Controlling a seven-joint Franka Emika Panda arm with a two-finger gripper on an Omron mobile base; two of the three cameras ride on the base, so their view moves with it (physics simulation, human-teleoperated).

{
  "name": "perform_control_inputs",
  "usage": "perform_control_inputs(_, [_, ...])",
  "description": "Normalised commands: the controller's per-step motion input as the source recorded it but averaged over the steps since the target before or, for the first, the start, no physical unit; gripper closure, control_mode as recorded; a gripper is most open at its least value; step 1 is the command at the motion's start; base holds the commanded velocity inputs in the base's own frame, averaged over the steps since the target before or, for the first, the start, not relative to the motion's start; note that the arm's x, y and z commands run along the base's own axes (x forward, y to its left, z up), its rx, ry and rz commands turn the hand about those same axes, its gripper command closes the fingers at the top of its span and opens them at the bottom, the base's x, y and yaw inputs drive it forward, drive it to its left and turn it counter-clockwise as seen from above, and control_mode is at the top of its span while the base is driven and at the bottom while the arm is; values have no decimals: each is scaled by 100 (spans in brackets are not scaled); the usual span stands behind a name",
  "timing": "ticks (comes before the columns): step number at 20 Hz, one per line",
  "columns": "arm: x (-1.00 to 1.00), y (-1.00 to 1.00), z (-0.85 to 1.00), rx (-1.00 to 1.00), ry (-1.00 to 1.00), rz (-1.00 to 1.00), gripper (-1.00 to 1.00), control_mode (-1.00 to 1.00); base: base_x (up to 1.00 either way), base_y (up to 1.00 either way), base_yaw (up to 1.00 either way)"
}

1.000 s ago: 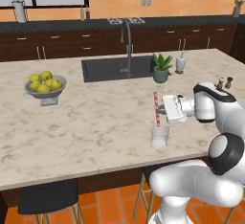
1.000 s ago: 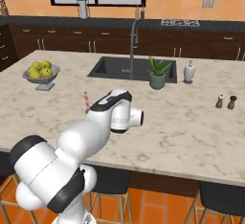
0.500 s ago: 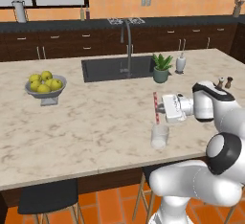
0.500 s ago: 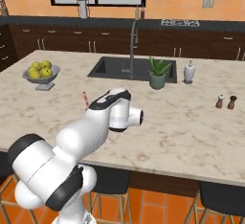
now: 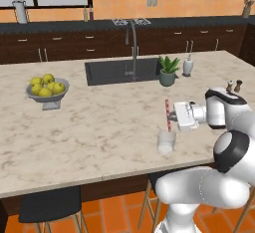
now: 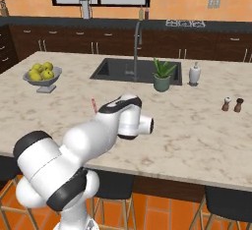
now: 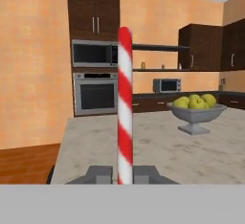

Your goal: Take a straw from the drawer in front and place it inside the glass cup on the dining counter.

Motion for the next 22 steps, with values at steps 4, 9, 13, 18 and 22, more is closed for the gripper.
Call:
perform_control_inputs(4, [0, 0, -41, 3, 7, 0, 100, -100, 0, 0, 0])
perform_control_inputs(9, [18, 0, -45, 0, 5, 0, 100, -100, 0, 0, 0])
perform_control_inputs(13, [20, 1, -26, 0, 2, 0, 100, -100, 0, 0, 0])
perform_control_inputs(18, [10, 1, -13, 0, 0, 0, -100, -100, 0, 0, 0])
perform_control_inputs(22, [0, 0, -4, 0, 0, 0, -100, -100, 0, 0, 0])
